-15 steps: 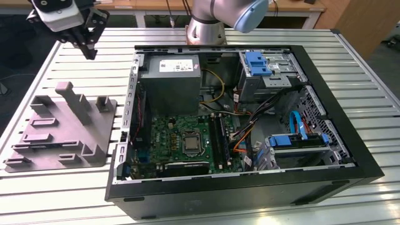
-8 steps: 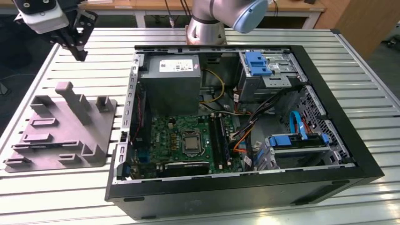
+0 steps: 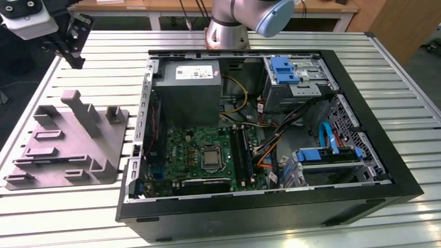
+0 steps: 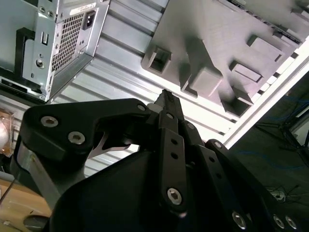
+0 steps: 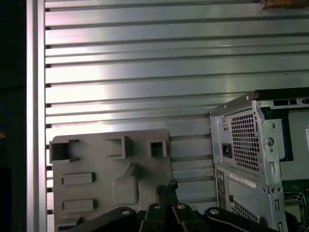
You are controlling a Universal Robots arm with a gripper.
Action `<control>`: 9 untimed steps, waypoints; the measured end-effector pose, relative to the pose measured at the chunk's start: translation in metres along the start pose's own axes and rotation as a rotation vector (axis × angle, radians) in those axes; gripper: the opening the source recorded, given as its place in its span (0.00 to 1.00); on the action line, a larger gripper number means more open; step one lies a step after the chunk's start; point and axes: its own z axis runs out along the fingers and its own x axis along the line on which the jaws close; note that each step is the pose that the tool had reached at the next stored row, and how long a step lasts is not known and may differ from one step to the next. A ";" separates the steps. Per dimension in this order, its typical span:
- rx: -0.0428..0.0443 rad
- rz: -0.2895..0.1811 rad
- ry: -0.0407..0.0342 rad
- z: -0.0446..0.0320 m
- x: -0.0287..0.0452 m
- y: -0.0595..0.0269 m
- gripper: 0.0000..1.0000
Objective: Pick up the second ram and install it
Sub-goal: 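Reach for the second ram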
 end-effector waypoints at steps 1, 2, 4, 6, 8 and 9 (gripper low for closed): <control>0.0001 0.000 0.0000 0.0002 0.0015 -0.0001 0.11; 0.0002 0.000 0.0000 0.0004 0.0031 -0.0003 0.11; 0.0003 0.000 0.0000 0.0007 0.0076 -0.0007 0.11; 0.0004 0.000 0.0001 0.0012 0.0128 -0.0012 0.11; 0.0005 0.000 0.0000 0.0019 0.0180 -0.0018 0.11; 0.0005 0.000 0.0000 0.0022 0.0204 -0.0020 0.11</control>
